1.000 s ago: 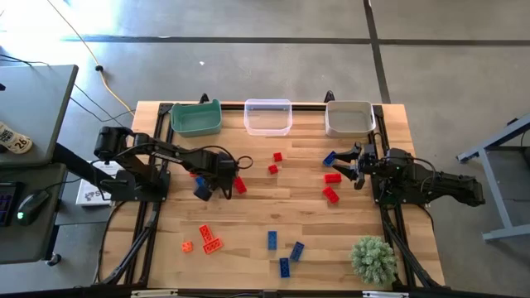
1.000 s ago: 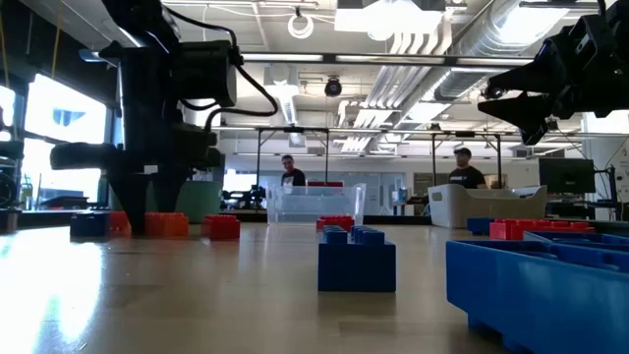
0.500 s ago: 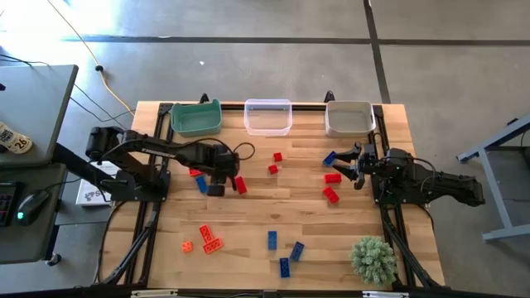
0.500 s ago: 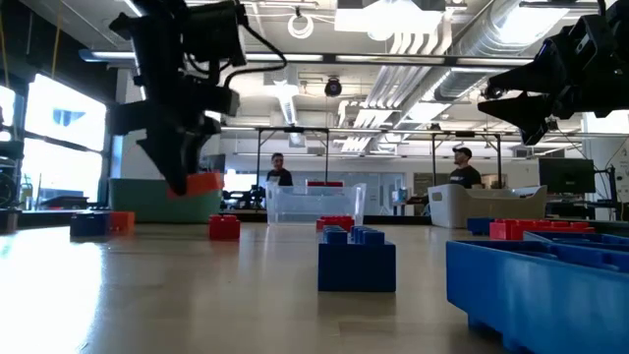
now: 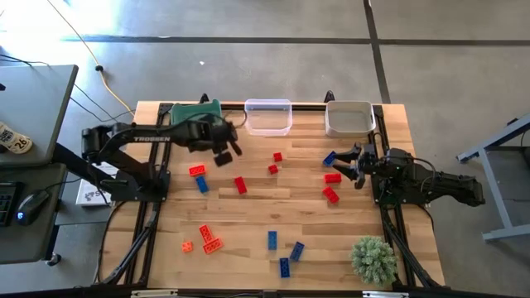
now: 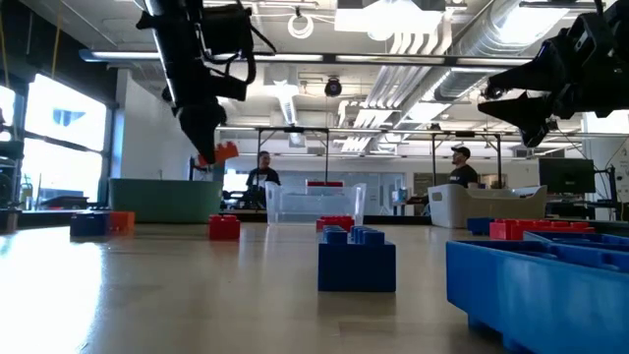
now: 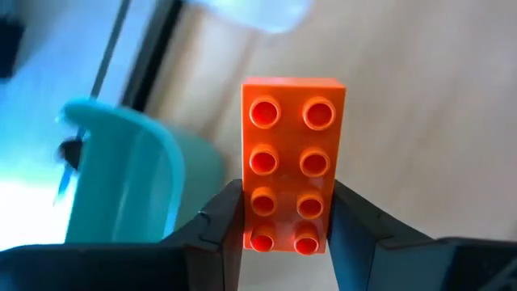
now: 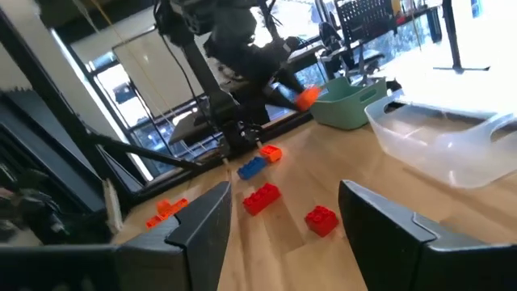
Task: Sort & place blocks by color
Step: Put the orange game piece into the green bin
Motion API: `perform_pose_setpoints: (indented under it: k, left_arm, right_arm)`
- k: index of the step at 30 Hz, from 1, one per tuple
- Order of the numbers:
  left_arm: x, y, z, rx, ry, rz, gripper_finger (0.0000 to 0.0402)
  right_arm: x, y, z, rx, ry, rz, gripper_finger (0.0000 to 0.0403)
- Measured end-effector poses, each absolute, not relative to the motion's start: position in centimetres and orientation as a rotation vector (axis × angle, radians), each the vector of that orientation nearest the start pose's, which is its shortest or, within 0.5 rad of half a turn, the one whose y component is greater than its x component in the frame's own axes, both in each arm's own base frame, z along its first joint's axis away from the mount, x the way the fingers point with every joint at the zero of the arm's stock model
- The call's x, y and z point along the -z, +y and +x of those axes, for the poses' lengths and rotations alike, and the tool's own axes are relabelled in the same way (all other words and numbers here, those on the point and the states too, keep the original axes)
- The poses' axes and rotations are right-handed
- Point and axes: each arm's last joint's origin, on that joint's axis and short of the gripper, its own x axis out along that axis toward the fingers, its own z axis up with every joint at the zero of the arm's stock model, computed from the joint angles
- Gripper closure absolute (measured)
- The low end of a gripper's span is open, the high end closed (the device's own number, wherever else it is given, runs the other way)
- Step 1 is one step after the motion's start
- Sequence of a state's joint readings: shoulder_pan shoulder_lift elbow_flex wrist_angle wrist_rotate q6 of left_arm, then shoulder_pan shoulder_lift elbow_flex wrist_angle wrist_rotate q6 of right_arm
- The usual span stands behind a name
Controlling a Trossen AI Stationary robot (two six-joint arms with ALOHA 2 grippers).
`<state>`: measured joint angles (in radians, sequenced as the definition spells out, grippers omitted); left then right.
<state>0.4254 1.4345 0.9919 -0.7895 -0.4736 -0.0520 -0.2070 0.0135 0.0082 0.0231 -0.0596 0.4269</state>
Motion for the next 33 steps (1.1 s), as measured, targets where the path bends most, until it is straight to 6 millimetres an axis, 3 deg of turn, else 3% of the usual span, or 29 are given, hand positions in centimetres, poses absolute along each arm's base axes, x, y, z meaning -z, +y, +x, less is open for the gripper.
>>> perform_pose_setpoints:
  k: [8, 12, 17, 20, 26, 33]
  left_arm:
    - [-22.7, 16.5, 20.5, -1.066, 1.219, -0.181, 0.0287]
    - [-22.7, 18.7, 18.5, -1.159, 1.225, -0.246, 0.0286]
    - [-22.6, 20.8, 16.2, -1.159, 1.235, -0.340, 0.0285]
    - [-22.6, 21.6, 15.1, -1.105, 1.233, -0.396, 0.0285]
    - [-22.5, 22.8, 13.3, -1.156, 1.231, -0.442, 0.0280]
    - [-22.6, 23.0, 13.0, -1.146, 1.237, -0.432, 0.0218]
  right_arm:
    - [-16.8, -1.8, 9.6, 0.136, -0.064, 0.626, 0.0185]
    - [-16.7, -2.0, 9.6, 0.170, -0.095, 0.828, 0.0185]
    - [-16.8, -2.2, 9.5, 0.249, -0.140, 0.865, 0.0185]
    - [-16.8, -2.3, 9.5, 0.274, -0.158, 0.866, 0.0185]
    - [-16.9, -2.4, 9.5, 0.308, -0.192, 0.903, 0.0185]
    - [-17.3, -2.5, 9.4, 0.316, -0.246, 0.932, 0.0185]
